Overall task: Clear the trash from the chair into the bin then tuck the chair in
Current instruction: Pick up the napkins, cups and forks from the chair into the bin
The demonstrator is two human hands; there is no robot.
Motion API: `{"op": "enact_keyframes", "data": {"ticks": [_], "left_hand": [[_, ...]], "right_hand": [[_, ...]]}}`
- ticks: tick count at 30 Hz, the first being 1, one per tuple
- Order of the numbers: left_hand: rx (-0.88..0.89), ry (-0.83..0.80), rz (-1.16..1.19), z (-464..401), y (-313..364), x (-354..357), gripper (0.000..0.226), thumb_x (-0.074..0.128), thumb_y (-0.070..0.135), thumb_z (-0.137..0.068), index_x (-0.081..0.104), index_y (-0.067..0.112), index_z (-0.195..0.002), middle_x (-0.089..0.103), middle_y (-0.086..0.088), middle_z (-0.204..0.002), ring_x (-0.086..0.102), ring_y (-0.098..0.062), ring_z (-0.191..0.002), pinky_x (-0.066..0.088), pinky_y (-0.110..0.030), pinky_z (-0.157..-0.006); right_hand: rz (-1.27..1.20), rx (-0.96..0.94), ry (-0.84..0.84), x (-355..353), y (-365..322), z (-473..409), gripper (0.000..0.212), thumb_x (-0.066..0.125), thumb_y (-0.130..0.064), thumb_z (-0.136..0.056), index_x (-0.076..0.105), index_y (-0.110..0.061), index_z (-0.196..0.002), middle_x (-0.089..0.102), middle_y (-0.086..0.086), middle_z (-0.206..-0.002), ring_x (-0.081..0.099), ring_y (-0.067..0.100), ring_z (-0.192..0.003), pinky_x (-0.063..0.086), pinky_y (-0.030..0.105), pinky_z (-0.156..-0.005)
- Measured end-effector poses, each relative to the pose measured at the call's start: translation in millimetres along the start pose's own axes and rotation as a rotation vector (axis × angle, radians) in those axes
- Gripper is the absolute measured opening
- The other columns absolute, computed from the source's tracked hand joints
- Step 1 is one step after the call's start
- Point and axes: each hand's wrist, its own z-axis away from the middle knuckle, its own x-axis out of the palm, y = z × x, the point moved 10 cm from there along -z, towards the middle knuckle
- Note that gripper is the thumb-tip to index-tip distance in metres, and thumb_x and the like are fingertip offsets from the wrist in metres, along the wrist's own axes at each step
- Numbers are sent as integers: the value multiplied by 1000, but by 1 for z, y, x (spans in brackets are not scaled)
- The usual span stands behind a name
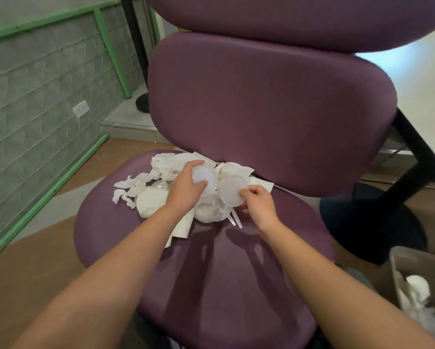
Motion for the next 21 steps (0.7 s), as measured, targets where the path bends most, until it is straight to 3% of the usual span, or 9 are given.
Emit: {"op": "enact_keyframes", "data": {"ticks": [4, 10, 15, 18, 21], "left_hand": [[19, -49, 83, 18, 38, 36, 40, 65, 12, -84, 47, 27, -117, 57, 6, -97, 58, -15, -85, 48, -33, -78], [70, -208, 149, 63, 93, 134, 25, 66, 20, -84, 47, 29, -97, 62, 15, -87, 61, -9, -81, 48, -32, -74], [206, -407, 104, 110, 149, 226, 35, 67, 17, -84, 49, 25, -113, 66, 13, -84, 59, -6, -84, 42, -17, -66], [260, -530, 46, 138, 174, 280, 44, 67, 16, -84, 53, 29, -124, 64, 9, -88, 61, -10, -87, 50, -28, -76], [285, -594, -1, 162, 194, 325, 45, 67, 14, -84, 54, 28, -124, 60, 11, -87, 62, -15, -90, 54, -36, -81]], "right_hand": [[-55, -5, 101, -61, 2, 23, 9, 60, -9, -86, 58, -11, -95, 62, 6, -87, 58, 18, -71, 50, 37, -73], [-77, -11, 347, -172, 24, 64, 12, 63, -13, -84, 57, -22, -88, 63, -2, -88, 62, 19, -84, 54, 45, -85], [-145, -5, 580, -268, 55, 108, 26, 65, -9, -82, 56, -24, -102, 65, 2, -96, 64, 23, -93, 55, 49, -87], [-160, -27, 692, -315, 65, 132, 40, 62, -2, -83, 51, -25, -113, 62, 1, -92, 63, 24, -90, 55, 45, -83], [-108, -29, 765, -354, 75, 148, 41, 62, 0, -84, 50, -26, -113, 60, -5, -95, 60, 17, -89, 56, 45, -84]]}}
